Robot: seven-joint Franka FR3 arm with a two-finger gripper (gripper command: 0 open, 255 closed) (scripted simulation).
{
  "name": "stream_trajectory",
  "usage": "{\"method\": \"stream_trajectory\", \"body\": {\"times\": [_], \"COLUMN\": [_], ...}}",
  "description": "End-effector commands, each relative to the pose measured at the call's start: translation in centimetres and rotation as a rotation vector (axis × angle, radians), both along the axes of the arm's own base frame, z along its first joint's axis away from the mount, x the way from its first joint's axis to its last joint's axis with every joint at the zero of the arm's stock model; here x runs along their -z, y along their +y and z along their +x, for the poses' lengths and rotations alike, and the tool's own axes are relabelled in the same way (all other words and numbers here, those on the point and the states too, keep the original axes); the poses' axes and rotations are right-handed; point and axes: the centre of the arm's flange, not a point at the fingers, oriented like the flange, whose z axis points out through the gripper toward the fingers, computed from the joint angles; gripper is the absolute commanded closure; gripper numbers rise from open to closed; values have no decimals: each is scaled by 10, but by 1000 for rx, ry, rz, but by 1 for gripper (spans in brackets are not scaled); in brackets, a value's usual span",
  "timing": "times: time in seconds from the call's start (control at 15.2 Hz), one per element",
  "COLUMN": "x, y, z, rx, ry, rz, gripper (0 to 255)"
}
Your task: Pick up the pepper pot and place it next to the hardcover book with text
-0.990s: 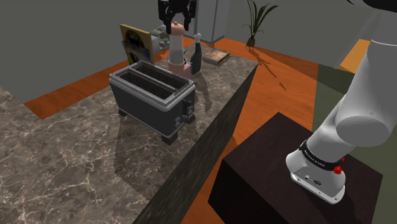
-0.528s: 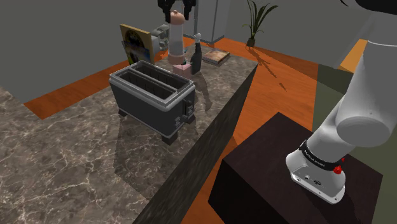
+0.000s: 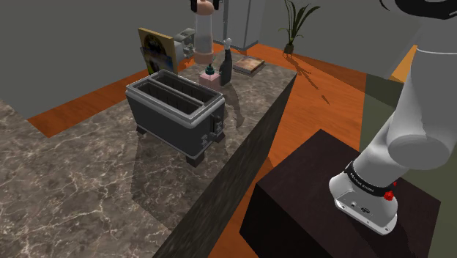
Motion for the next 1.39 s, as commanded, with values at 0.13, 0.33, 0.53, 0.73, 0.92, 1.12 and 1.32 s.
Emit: {"method": "stream_trajectory", "body": {"times": [0.13, 0.33, 0.53, 0.73, 0.92, 1.12, 1.32], "x": [13, 25, 37, 50, 62, 75, 87], "y": [-44, -81, -118, -155, -192, -229, -267], "z": [6, 12, 19, 25, 31, 37, 43], "rx": [0, 0, 0, 0, 0, 0, 0], "ry": [0, 0, 0, 0, 0, 0, 0], "rz": [0, 0, 0, 0, 0, 0, 0], "gripper": [255, 255, 255, 255, 255, 255, 255]}}
